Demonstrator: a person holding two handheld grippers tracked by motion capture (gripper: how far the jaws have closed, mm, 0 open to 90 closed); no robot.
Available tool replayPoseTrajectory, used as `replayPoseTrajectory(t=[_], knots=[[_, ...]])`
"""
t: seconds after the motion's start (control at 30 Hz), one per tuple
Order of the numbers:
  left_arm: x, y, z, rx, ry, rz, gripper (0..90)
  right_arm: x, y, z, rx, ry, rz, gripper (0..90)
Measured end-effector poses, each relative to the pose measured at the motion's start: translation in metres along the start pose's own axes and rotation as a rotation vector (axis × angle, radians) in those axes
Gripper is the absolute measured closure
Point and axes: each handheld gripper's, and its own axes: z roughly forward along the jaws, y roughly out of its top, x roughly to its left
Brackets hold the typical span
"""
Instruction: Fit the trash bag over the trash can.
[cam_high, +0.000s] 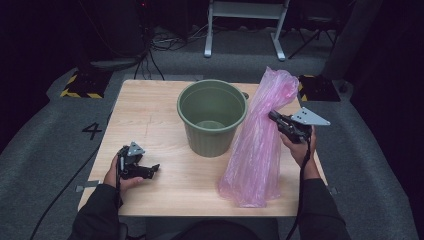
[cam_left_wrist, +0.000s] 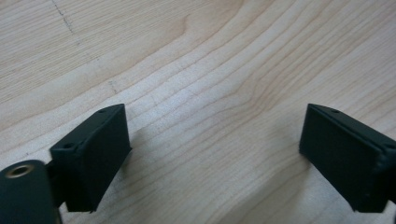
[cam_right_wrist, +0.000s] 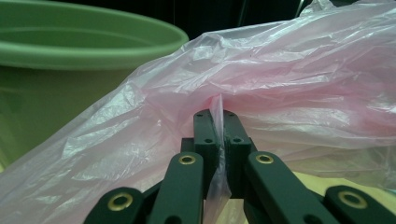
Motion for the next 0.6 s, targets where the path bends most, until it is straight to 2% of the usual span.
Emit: replayPoseTrajectory(t=[0.07,0.23,0.3,0.37,0.4,0.43,0.5,0.57,0.6], knots=[[0.001,0.001,0.001,0.012,-0.001,-0.002,3.7,0.002,0.005,-0.002,-0.01,0.005,-0.005,87.9],[0.001,0.003,0.002,0.016,0.003,-0.004,2.3,0.008,0.014,-0.012,-0.04,0.02,-0.024,87.9],[-0.002,0.004,0.002,0.019,0.003,-0.004,4.5,0.011,0.017,-0.017,-0.055,0.029,-0.024,87.9],[-0.004,0.005,0.001,0.021,0.003,-0.004,11.8,0.012,0.021,-0.021,-0.069,0.034,-0.028,87.9],[-0.009,0.009,-0.001,0.019,-0.029,0.018,19.2,0.013,0.023,-0.022,-0.074,0.039,-0.031,87.9],[-0.013,0.011,0.0,0.018,-0.037,0.032,21.0,0.015,0.026,-0.023,-0.076,0.04,-0.036,87.9],[-0.023,0.017,-0.001,0.006,-0.032,0.057,15.3,0.018,0.032,-0.025,-0.082,0.05,-0.049,87.9],[-0.034,0.025,-0.004,-0.021,-0.06,0.066,19.7,0.023,0.038,-0.028,-0.094,0.061,-0.068,87.9],[-0.039,0.029,-0.006,-0.04,-0.065,0.066,17.7,0.025,0.04,-0.03,-0.098,0.065,-0.077,87.9]])
